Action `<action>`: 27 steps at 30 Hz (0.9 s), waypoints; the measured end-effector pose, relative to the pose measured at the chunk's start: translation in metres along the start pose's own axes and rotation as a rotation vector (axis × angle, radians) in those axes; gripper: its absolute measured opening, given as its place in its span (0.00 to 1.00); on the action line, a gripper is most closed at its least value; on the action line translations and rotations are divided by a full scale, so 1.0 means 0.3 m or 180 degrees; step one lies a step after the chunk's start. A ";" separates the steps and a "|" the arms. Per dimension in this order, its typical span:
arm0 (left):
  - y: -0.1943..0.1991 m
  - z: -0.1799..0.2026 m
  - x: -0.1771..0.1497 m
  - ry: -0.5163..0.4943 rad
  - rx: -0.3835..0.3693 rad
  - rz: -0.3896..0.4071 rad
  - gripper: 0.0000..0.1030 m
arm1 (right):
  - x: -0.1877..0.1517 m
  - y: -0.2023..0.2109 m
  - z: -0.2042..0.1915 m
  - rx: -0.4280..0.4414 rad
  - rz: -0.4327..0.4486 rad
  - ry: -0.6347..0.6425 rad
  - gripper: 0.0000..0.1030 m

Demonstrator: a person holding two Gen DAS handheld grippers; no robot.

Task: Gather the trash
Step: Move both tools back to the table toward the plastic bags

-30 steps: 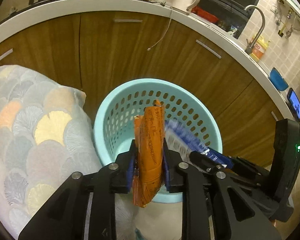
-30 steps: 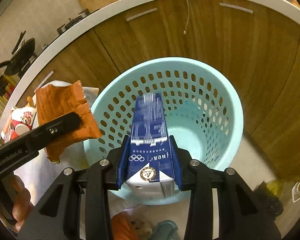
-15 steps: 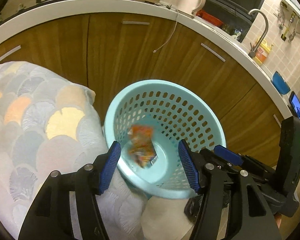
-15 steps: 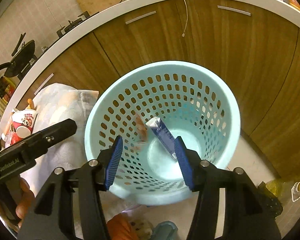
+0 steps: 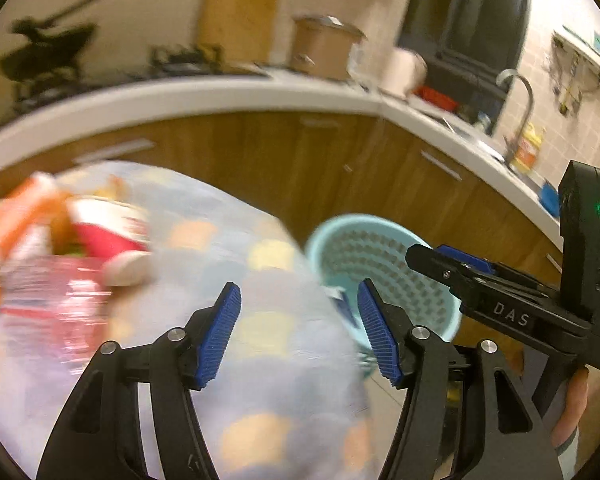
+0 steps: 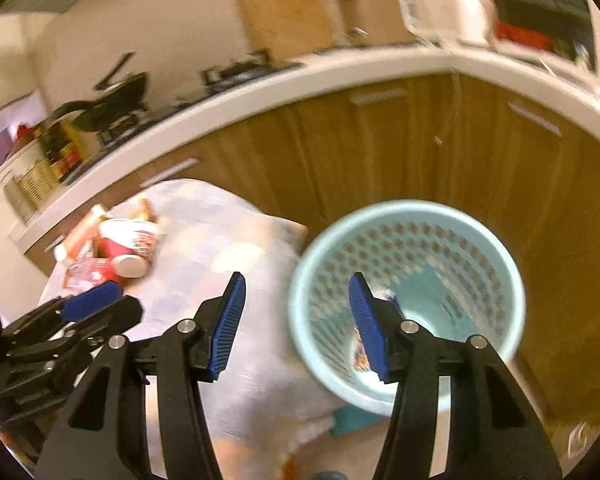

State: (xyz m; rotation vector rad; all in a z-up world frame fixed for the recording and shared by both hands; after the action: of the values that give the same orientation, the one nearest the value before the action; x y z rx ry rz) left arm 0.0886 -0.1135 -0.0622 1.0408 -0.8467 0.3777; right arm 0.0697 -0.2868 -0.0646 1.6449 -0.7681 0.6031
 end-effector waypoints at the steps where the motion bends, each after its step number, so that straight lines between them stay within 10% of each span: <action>1: 0.046 -0.028 0.002 0.0018 0.0075 0.0077 0.63 | 0.005 0.003 -0.047 0.0039 0.0037 0.0065 0.49; 11: 0.304 -0.367 -0.036 0.0430 0.0790 0.0290 0.76 | -0.034 -0.083 -0.440 0.0596 0.0308 0.0619 0.32; 27: 0.027 -0.529 -0.086 0.0624 0.0902 -0.0297 0.73 | -0.097 -0.266 -0.480 0.0763 -0.0238 0.0515 0.32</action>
State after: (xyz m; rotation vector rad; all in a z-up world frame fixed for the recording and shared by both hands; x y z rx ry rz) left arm 0.1355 0.0315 -0.1146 1.2776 -0.5766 0.5216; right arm 0.1137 -0.1315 -0.1081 1.8086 -0.5295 0.7882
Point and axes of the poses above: each gripper's, at about its wrist camera, not at the fingertips, and y roughly against the way its jaws point, z to its right, x to its top, the point moved 2 cm from there along -y, roughly the way its jaws point, and after that the axes turned 4 degrees about -x, right-handed, at the moved point
